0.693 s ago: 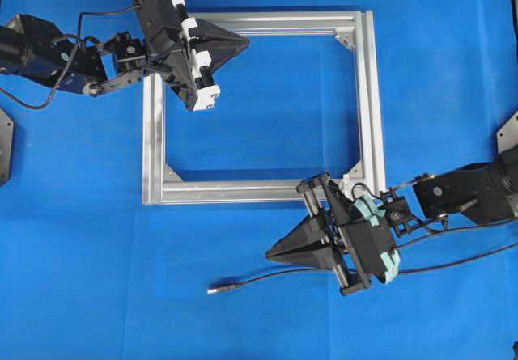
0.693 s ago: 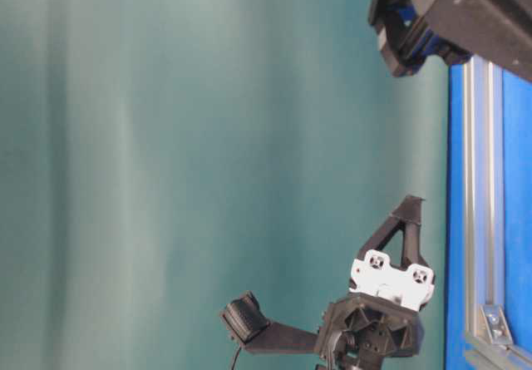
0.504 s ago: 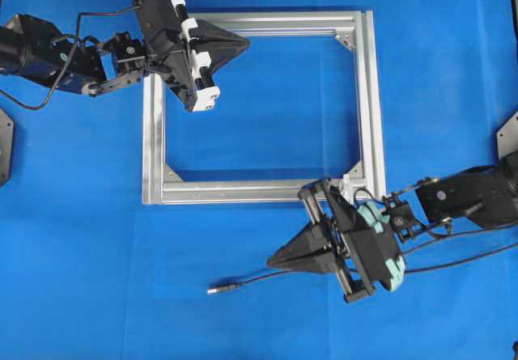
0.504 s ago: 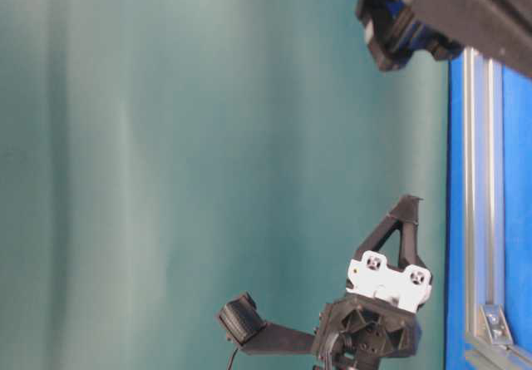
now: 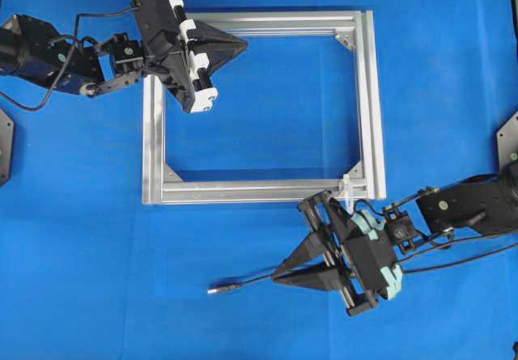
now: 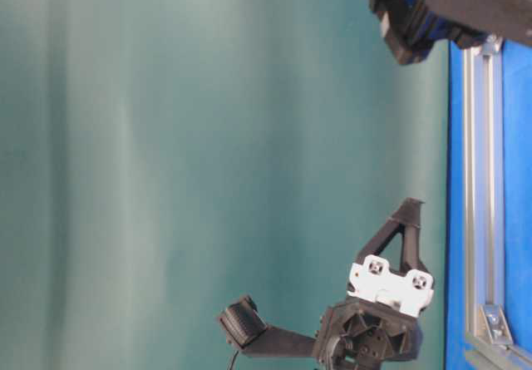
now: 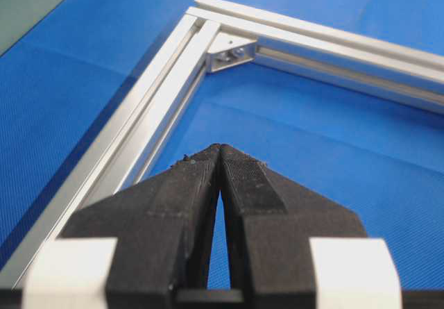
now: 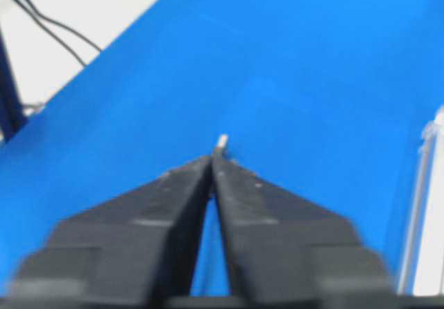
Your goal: Insert the wire through the string loop located on the right side.
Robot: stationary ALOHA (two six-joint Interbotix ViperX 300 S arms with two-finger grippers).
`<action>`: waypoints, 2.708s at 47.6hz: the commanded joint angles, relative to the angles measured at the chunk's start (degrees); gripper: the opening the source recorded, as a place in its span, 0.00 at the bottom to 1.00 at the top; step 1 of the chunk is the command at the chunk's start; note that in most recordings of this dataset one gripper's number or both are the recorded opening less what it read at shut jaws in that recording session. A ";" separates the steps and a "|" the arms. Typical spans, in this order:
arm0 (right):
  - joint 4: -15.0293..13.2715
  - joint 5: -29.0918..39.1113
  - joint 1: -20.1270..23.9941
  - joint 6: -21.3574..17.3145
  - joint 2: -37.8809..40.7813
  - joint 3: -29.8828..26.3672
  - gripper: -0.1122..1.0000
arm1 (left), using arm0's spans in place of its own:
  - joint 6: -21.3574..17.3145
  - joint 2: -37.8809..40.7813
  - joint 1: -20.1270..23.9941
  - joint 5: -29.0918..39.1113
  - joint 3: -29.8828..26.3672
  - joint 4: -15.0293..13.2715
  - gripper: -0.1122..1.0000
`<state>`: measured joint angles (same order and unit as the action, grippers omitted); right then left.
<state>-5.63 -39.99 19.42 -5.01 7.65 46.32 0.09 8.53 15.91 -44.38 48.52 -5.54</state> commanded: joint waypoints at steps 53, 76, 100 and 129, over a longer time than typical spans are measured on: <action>10.20 1.32 2.37 -0.70 14.59 -9.23 0.89 | 0.09 -1.93 0.18 0.35 -0.18 0.18 0.10; 10.81 2.55 2.37 -0.53 15.47 -10.28 0.35 | 0.09 -2.02 0.18 0.44 0.09 0.26 0.10; 10.72 2.64 2.37 -0.53 15.47 -10.28 0.07 | 0.18 -2.02 0.18 0.44 0.18 0.26 0.10; 10.90 9.84 2.20 -0.35 3.16 -7.47 0.07 | 0.26 -2.02 0.09 0.53 0.18 0.26 0.10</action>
<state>5.10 -31.46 21.62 -5.36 13.71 39.20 0.26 8.26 16.00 -43.68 49.04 -5.45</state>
